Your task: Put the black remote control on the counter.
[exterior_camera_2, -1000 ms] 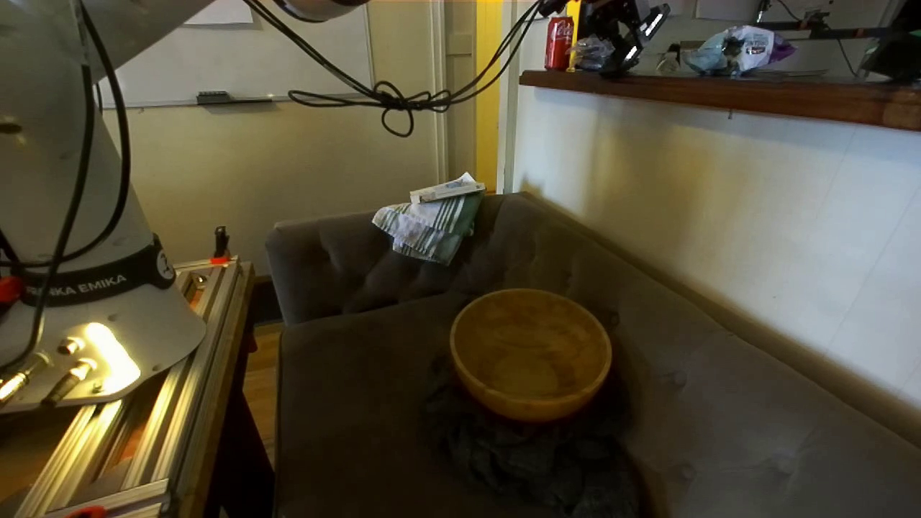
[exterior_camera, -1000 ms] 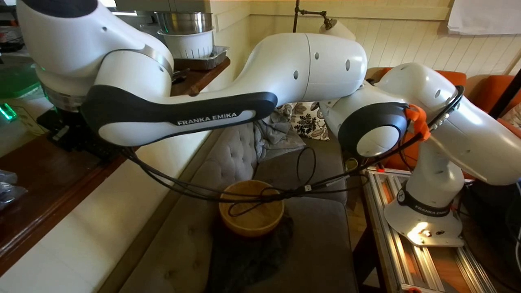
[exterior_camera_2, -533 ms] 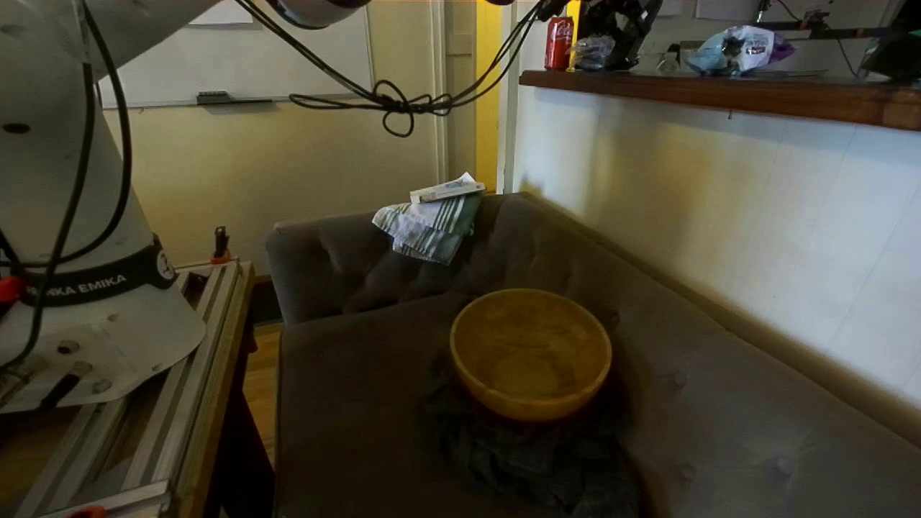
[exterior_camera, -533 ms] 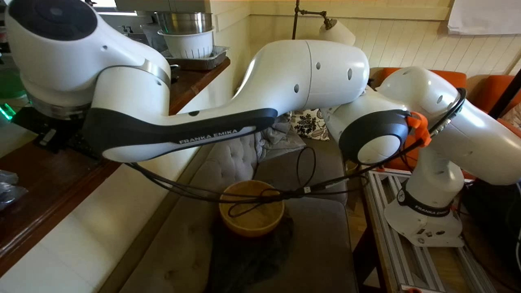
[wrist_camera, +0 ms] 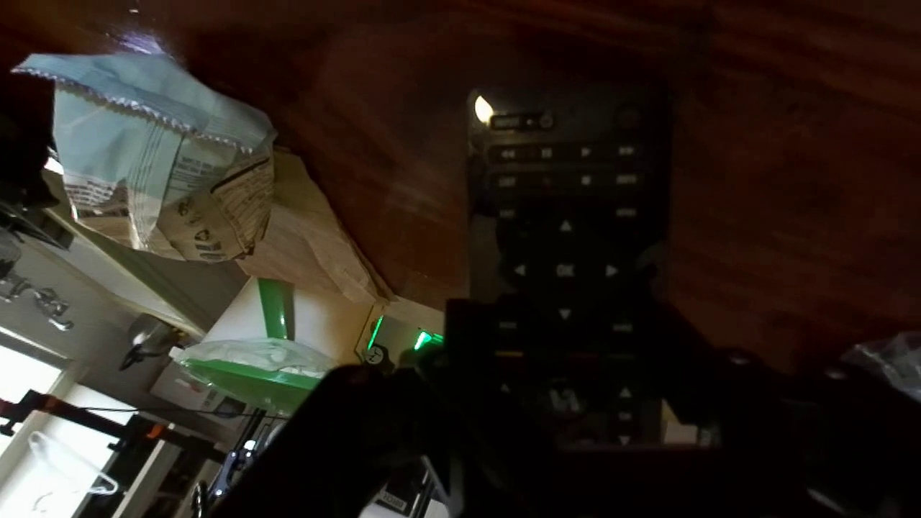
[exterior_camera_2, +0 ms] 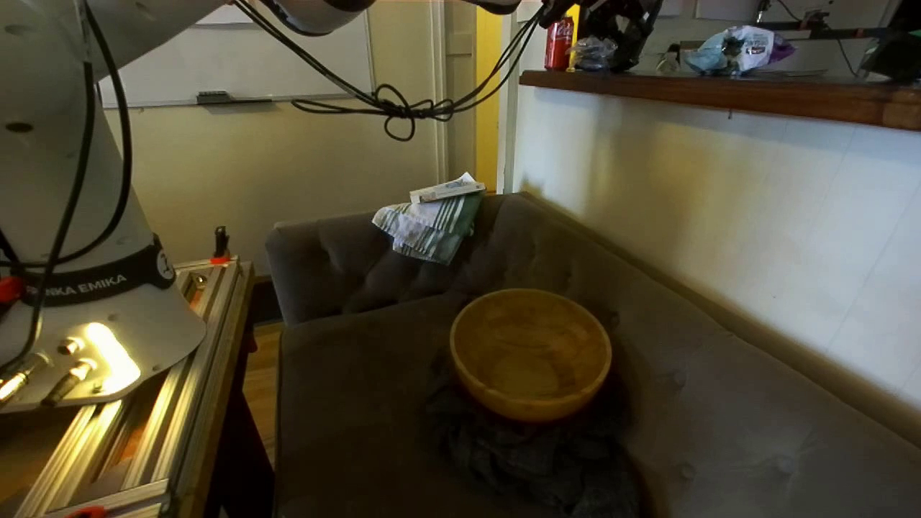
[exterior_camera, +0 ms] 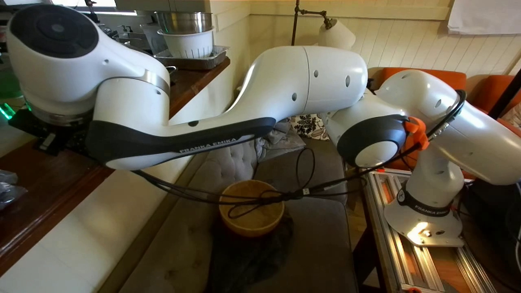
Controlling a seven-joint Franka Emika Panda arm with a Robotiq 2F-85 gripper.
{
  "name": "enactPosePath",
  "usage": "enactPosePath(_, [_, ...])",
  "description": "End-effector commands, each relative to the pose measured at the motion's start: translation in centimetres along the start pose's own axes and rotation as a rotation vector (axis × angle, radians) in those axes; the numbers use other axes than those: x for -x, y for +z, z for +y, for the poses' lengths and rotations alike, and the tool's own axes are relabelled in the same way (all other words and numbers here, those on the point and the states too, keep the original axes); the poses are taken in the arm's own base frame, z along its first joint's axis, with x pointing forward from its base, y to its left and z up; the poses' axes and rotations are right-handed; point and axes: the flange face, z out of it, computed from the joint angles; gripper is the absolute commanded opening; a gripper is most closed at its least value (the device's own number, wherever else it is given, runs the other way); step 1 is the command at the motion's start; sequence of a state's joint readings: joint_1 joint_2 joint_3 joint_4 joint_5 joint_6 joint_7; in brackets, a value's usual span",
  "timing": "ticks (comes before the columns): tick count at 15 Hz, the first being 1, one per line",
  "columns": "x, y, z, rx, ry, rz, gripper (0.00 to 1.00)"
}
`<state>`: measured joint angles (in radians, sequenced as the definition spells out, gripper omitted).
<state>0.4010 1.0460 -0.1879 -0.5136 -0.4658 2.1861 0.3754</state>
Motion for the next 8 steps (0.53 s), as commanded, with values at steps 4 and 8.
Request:
enactPosePath(4, [0.26,-0.36,-1.28,-0.038,0.069,-0.024,0.87])
enactPosePath(8, [0.72,0.13,-1.84,-0.033,0.086,-0.032,0.53])
